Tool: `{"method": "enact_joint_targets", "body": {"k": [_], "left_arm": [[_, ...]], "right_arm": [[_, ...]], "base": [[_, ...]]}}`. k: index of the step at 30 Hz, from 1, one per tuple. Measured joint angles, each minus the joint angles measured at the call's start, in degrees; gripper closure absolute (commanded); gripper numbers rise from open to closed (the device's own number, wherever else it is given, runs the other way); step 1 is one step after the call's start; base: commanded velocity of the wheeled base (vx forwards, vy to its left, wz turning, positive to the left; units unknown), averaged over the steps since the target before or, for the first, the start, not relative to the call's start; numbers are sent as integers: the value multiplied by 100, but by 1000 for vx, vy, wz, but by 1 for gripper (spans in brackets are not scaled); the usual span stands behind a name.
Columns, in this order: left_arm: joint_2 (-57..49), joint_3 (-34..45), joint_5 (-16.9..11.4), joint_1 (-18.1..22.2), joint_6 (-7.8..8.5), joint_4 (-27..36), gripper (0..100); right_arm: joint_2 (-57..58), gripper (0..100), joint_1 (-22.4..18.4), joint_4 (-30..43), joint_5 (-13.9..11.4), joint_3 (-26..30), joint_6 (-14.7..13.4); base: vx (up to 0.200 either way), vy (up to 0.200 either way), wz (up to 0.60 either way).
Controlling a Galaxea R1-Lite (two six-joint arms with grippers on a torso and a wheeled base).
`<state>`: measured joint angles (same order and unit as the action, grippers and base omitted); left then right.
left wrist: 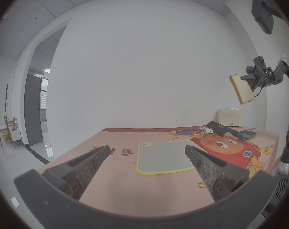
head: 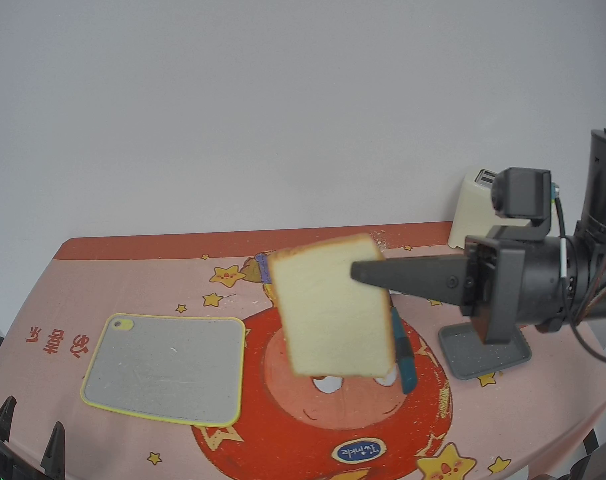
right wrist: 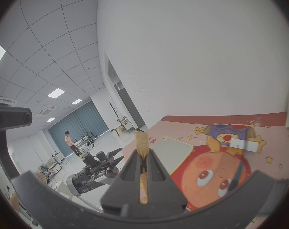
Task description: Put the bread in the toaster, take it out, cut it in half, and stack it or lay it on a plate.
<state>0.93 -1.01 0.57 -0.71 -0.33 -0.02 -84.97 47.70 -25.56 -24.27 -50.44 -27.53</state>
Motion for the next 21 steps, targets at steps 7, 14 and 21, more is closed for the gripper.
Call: {"method": "enact_joint_targets", "body": {"k": [7, 14, 21], "left_arm": [[0, 0, 0, 5, -2, 0, 0], [0, 0, 2, 5, -13, 0, 0], [0, 0, 11, 0, -18, 2, 0]], "right_arm": [[-535, 100, 347, -344, 134, -22, -571], [-908, 100, 397, -367, 262, -40, -1035], [-1265, 100, 411, -369, 429, -51, -1339]], "base": [[0, 200, 0], [0, 143, 0], [0, 0, 0]]}}
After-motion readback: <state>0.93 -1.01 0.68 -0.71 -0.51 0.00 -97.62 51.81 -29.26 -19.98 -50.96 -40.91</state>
